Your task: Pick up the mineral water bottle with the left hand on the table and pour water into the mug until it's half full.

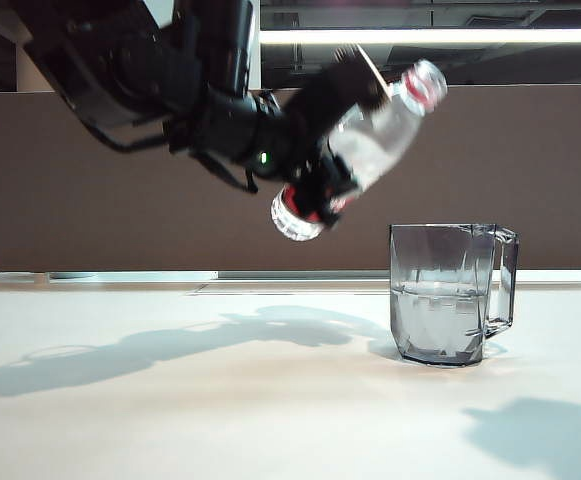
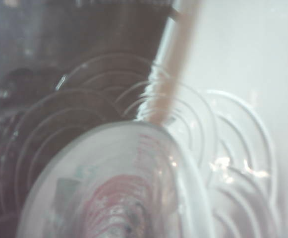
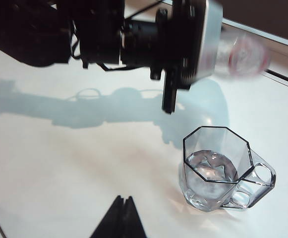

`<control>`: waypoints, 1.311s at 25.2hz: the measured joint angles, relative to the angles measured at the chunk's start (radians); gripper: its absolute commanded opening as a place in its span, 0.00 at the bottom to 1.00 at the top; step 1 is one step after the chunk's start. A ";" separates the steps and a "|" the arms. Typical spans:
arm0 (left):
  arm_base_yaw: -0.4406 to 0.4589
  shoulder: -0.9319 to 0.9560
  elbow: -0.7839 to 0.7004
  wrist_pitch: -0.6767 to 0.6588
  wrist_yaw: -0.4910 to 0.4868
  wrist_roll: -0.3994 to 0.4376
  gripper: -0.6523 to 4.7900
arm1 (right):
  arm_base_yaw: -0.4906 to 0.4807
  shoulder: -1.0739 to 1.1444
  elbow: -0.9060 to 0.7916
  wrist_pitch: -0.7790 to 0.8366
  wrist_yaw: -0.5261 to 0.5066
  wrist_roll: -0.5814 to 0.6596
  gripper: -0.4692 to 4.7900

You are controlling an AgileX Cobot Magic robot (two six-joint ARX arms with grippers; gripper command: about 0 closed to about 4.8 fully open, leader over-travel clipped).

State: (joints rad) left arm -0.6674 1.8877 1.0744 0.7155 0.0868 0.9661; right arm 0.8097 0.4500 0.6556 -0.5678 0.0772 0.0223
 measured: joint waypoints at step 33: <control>0.174 -0.547 -0.470 -0.109 0.002 -0.886 0.46 | 0.000 -0.002 0.000 0.000 0.000 0.000 0.07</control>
State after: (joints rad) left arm -0.4931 1.3407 0.6044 0.6060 0.0883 0.0803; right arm 0.8097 0.4480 0.6556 -0.5682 0.0772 0.0223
